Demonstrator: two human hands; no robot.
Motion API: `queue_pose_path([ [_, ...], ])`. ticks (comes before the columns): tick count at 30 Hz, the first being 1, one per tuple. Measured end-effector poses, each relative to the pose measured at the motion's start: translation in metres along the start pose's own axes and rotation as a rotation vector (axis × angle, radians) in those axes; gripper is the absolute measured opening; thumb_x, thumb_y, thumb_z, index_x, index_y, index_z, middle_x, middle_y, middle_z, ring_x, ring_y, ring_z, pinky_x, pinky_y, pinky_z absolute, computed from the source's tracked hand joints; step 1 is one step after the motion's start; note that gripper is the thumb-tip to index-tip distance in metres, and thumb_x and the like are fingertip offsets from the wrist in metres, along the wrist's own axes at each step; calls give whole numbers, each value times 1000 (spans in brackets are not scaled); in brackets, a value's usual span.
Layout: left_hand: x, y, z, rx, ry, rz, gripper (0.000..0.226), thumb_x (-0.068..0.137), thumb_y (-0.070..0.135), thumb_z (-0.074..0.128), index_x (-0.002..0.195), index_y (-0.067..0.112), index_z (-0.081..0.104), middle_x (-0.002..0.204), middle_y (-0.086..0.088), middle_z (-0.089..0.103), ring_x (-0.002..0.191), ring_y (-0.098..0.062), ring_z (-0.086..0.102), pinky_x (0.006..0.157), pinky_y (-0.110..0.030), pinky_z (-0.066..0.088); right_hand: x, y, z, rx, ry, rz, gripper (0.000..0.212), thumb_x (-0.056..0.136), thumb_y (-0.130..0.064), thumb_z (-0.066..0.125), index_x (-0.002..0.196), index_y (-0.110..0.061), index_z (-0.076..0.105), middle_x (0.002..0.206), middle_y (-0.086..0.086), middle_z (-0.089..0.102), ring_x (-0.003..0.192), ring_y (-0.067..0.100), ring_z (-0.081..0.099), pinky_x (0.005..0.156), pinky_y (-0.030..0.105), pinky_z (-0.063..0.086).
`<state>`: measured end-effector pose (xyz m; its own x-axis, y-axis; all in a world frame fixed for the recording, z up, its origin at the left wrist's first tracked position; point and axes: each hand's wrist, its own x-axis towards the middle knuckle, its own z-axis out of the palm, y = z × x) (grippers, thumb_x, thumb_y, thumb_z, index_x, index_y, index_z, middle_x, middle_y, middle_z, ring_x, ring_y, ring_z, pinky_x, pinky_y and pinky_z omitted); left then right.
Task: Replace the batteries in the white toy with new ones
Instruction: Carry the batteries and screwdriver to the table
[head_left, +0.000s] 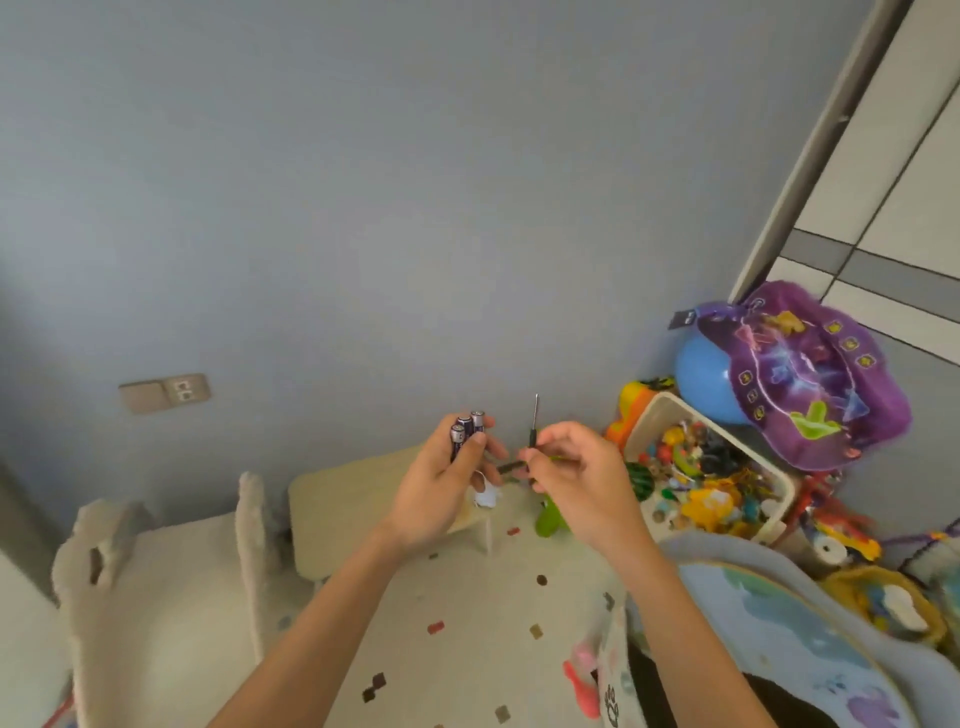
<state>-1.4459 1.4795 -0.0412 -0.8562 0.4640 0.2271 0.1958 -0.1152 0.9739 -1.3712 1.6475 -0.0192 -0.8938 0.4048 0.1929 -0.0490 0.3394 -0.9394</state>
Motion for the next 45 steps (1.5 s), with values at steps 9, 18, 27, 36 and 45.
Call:
queue_pose_path([
  [9, 162, -63, -25, 23, 221, -62, 20, 111, 16, 39, 119, 19, 57, 93, 6, 69, 78, -22, 67, 71, -36, 49, 205, 46, 36, 45, -268, 48, 6, 99, -2, 72, 102, -4, 67, 100, 9, 81, 82, 17, 83, 66, 22, 64],
  [18, 341, -156, -73, 102, 280, -122, 13, 112, 13, 39, 115, 7, 51, 83, 0, 56, 69, -13, 57, 70, -26, 50, 400, 131, 111, 99, -376, 89, 5, 99, 1, 70, 104, 2, 67, 98, 11, 83, 84, 18, 84, 73, 29, 64],
  [27, 443, -278, -105, 216, 304, -227, 15, 110, 23, 42, 107, 11, 51, 75, -4, 56, 68, -17, 53, 74, -43, 51, 519, 251, 167, 110, -485, 167, 6, 98, -1, 72, 101, -3, 67, 97, 8, 84, 87, 19, 85, 81, 36, 65],
  [36, 453, -581, -104, 568, 223, -354, 15, 111, 25, 41, 102, 14, 47, 75, -13, 53, 67, -24, 49, 65, -39, 46, 549, 546, 201, 9, -581, 170, 12, 96, -5, 76, 94, -15, 69, 98, 3, 85, 88, 12, 84, 81, 25, 64],
  [45, 475, -858, -117, 1143, -215, -511, 24, 109, 44, 41, 115, 21, 40, 78, 7, 47, 64, -22, 53, 59, -39, 43, 561, 804, 226, -244, -669, -22, 13, 93, -21, 81, 90, -31, 74, 91, -11, 83, 83, 5, 80, 85, 36, 66],
])
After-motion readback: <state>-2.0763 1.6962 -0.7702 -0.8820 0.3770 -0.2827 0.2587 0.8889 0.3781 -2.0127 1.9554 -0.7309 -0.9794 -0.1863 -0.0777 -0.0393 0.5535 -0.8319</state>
